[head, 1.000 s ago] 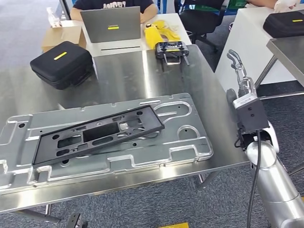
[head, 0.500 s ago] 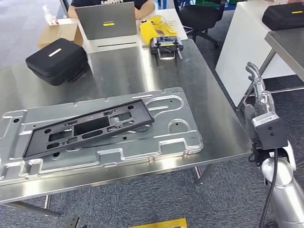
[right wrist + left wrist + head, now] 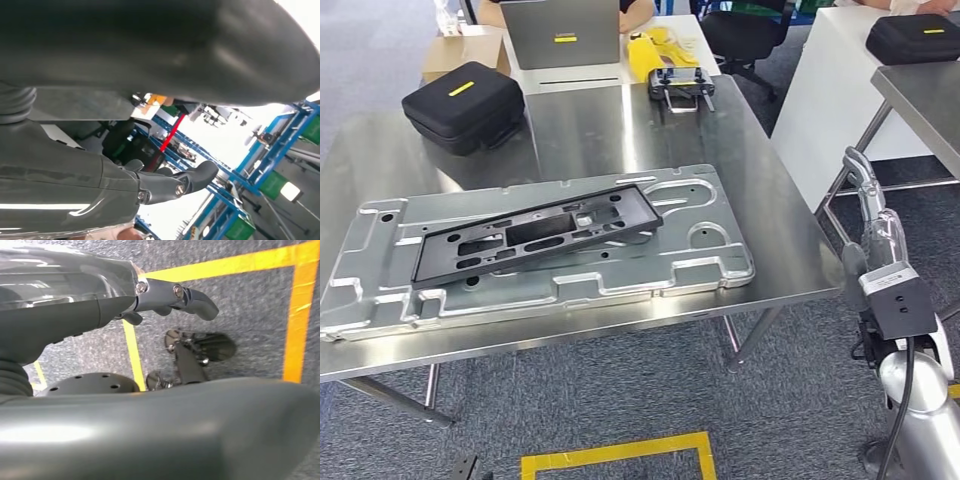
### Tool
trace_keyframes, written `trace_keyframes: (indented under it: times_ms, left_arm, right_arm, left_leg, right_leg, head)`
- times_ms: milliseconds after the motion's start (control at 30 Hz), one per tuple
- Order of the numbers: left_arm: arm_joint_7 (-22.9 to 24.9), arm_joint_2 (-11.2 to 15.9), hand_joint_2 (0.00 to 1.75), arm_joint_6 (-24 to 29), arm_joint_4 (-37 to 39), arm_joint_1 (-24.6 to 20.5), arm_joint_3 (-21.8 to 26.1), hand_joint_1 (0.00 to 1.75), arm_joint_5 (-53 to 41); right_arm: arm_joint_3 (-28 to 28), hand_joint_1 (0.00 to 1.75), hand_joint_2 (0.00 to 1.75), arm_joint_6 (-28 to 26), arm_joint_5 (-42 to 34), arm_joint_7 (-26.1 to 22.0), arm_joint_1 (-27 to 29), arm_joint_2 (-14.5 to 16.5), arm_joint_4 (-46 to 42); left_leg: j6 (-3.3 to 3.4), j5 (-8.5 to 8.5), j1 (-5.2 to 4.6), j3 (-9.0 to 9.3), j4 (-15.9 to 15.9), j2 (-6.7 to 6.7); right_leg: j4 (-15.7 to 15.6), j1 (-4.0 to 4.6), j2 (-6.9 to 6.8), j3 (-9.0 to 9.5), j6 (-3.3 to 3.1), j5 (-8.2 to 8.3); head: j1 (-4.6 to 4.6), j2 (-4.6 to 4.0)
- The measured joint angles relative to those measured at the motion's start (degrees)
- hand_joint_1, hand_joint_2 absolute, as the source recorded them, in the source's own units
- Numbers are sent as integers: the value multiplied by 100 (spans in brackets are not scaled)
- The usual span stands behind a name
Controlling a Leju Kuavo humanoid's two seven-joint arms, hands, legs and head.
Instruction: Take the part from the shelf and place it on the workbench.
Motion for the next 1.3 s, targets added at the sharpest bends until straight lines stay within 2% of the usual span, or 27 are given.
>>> trace_keyframes:
  times_ms: [67, 100, 133, 200, 267, 333, 367, 400, 433, 467, 533, 600, 633, 700, 733, 800, 833, 867, 900, 933, 967, 1033, 1100, 1133, 1200, 1233, 1300]
  left_arm:
    - [-6, -3, 0, 0, 0, 5, 1, 0, 9]
    - [-10, -4, 0, 0, 0, 11, 3, 0, 16]
    - [-16, -4, 0, 1, 0, 21, 7, 0, 22]
    - [-28, 11, 0, 8, 0, 55, 25, 0, 38]
    - [-44, 25, 0, 15, 0, 94, 51, 0, 61]
    - [-61, 25, 0, 19, 0, 118, 83, 0, 80]
    - [-69, 25, 0, 22, 0, 126, 98, 0, 87]
    - [-75, 25, 0, 27, 0, 134, 113, 0, 91]
    - [-80, 25, 0, 34, 0, 142, 124, 0, 95]
    - [-87, 26, 0, 42, 0, 149, 132, 0, 98]
    - [-104, 31, 0, 55, 0, 151, 140, 0, 110]
    - [-118, 35, 0, 58, 0, 148, 145, 0, 128]
    - [-121, 36, 0, 58, 0, 149, 149, 0, 133]
    - [-126, 36, 0, 59, 0, 157, 160, 0, 139]
    - [-129, 36, 0, 60, 0, 162, 165, 0, 142]
    - [-139, 39, 0, 66, 0, 174, 172, 0, 152]
    - [-146, 41, 0, 68, 0, 181, 175, 0, 162]
    - [-152, 42, 0, 71, 0, 189, 179, 0, 174]
    - [-158, 42, 0, 73, 0, 198, 184, 0, 184]
    - [-162, 42, 0, 76, 0, 205, 193, 0, 194]
    - [-164, 42, 0, 83, 0, 211, 209, 0, 199]
    - [-169, 42, 0, 96, 0, 214, 246, 0, 204]
    - [-172, 43, 0, 103, 0, 216, 268, 0, 211]
    - [-173, 43, 0, 106, 0, 218, 275, 0, 215]
    - [-174, 58, 0, 120, 1, 230, 294, 0, 232]
    - [-173, 68, 0, 128, 1, 241, 304, 0, 240]
    - [-169, 88, 0, 141, 2, 260, 319, 0, 252]
  right_arm:
    - [-36, 0, 0, 57, -14, -66, 120, -16, -110]
    - [-58, 0, 0, 86, -26, -103, 201, -25, -169]
    - [-79, 0, 0, 111, -42, -144, 295, -31, -223]
    - [-110, 0, 0, 144, -74, -221, 510, -31, -310]
    - [-139, 0, 0, 173, -103, -310, 755, -20, -416]
    - [-170, 0, 0, 198, -110, -402, 1005, -3, -531]
    - [-184, 0, 0, 208, -105, -442, 1124, 9, -580]
    - [-196, 0, 0, 218, -95, -478, 1235, 25, -624]
    - [-206, 0, 0, 231, -82, -508, 1341, 44, -667]
    - [-214, 0, 0, 246, -69, -534, 1436, 62, -708]
    - [-223, 0, 0, 281, -24, -587, 1604, 100, -806]
    - [-225, 0, 0, 307, 24, -638, 1743, 137, -903]
    - [-224, 0, 0, 313, 42, -660, 1807, 155, -940]
    - [-224, 0, 0, 320, 82, -698, 1945, 187, -1003]
    - [-225, 0, 0, 323, 98, -714, 2017, 200, -1028]
    - [-229, 0, 0, 327, 113, -739, 2160, 221, -1059]
    - [-232, 0, 0, 331, 113, -753, 2237, 233, -1072]
    - [-234, 0, 0, 337, 114, -771, 2321, 247, -1086]
    - [-236, 0, 0, 349, 114, -792, 2410, 263, -1101]
    - [-236, 0, 0, 363, 114, -808, 2499, 281, -1116]
    - [-237, 0, 0, 384, 110, -819, 2582, 300, -1129]
    - [-241, 0, 0, 422, 101, -826, 2730, 336, -1154]
    - [-248, 0, 0, 475, 73, -826, 2856, 379, -1173]
    - [-251, 0, 0, 505, 48, -825, 2923, 408, -1178]
    - [-251, 0, 0, 580, -17, -819, 3064, 487, -1154]
    - [-250, 0, 0, 612, -51, -813, 3133, 533, -1127]
    - [-246, 0, 0, 678, -120, -799, 3267, 652, -1040]
  left_leg:
    - [-34, 46, -18, -111, 104, -4]
    - [-56, 71, -25, -147, 144, -6]
    - [-80, 102, -33, -179, 172, -8]
    - [-149, 81, -34, -250, 213, -21]
    - [-257, -308, 2, -364, 511, -33]
    - [-355, -874, 75, -502, 1177, -33]
    - [-384, -1032, 106, -543, 1514, -33]
    - [-403, -1053, 131, -524, 1729, -33]
    - [-415, -956, 150, -426, 1770, -33]
    - [-417, -795, 163, -236, 1607, -33]
    - [-385, -577, 167, 400, 777, -44]
    - [-319, -616, 147, 898, 35, -58]
    - [-292, -655, 132, 981, -123, -62]
    - [-224, -629, 125, 931, -181, -49]
    - [-174, -585, 130, 872, -197, -36]
    - [-74, -455, 129, 713, -206, -6]
    - [-42, -394, 109, 627, -197, -1]
    - [-23, -335, 85, 543, -181, 3]
    - [-11, -282, 62, 454, -157, 7]
    - [-5, -235, 42, 360, -122, 10]
    - [-3, -195, 25, 264, -80, 12]
    - [-13, -136, -3, 97, 29, 12]
    - [-44, -87, -25, -4, 125, 11]
    - [-68, -54, -33, -38, 153, 10]
    - [-124, 2, -40, -111, 183, -4]
    - [-166, -77, -37, -159, 230, -19]
    - [-271, -544, 11, -271, 574, -48]
  right_leg:
    - [-821, 14, 0, 590, -44, -1]
    - [-1073, 24, 0, 754, -67, -56]
    - [-1194, 33, -2, 808, -86, -90]
    - [-1224, 6, -18, 742, -164, -62]
    - [-1238, -27, -42, 613, -274, 33]
    - [-1230, -25, -59, 458, -315, 148]
    - [-1219, -25, -67, 376, -311, 206]
    - [-1203, -25, -74, 290, -304, 259]
    - [-1184, -27, -80, 205, -293, 309]
    - [-1163, -28, -83, 127, -275, 354]
    - [-1130, -23, -82, 20, -229, 439]
    - [-1124, -16, -85, -28, -165, 531]
    - [-1127, -15, -87, -46, -129, 581]
    - [-1124, -26, -83, -107, -57, 639]
    - [-1054, -28, -70, -159, -37, 537]
    - [-603, -30, -41, -317, -30, 25]
    - [-243, -25, -35, -395, -35, -265]
    - [118, -20, -33, -451, -36, -458]
    - [381, -13, -32, -455, -39, -511]
    - [471, -3, -29, -377, -47, -428]
    - [365, 9, -27, -209, -64, -274]
    - [-338, 46, -23, 376, -126, -56]
    - [-1049, 79, -26, 866, -181, -116]
    - [-1228, 92, -29, 968, -194, -165]
    - [-1307, 74, -44, 922, -254, -143]
    - [-1318, 55, -52, 861, -304, -96]
    - [-1328, 20, -71, 702, -387, 35]
  head:
    - [-7, 0]
    - [-10, 0]
    - [-12, 0]
    - [-14, 1]
    - [-22, 1]
    - [-26, 1]
    - [-26, 1]
    - [-26, 1]
    - [-26, 0]
    - [-26, 0]
    - [-27, 0]
    - [-27, 0]
    - [-28, 0]
    - [-27, 0]
    - [-23, 1]
    - [-19, 1]
    - [-17, 1]
    - [-17, 0]
    - [-17, 0]
    - [-17, 0]
    - [-17, 0]
    - [-17, 1]
    - [-22, 1]
    - [-25, 0]
    - [-26, 0]
    - [-30, 0]
    - [-43, 0]
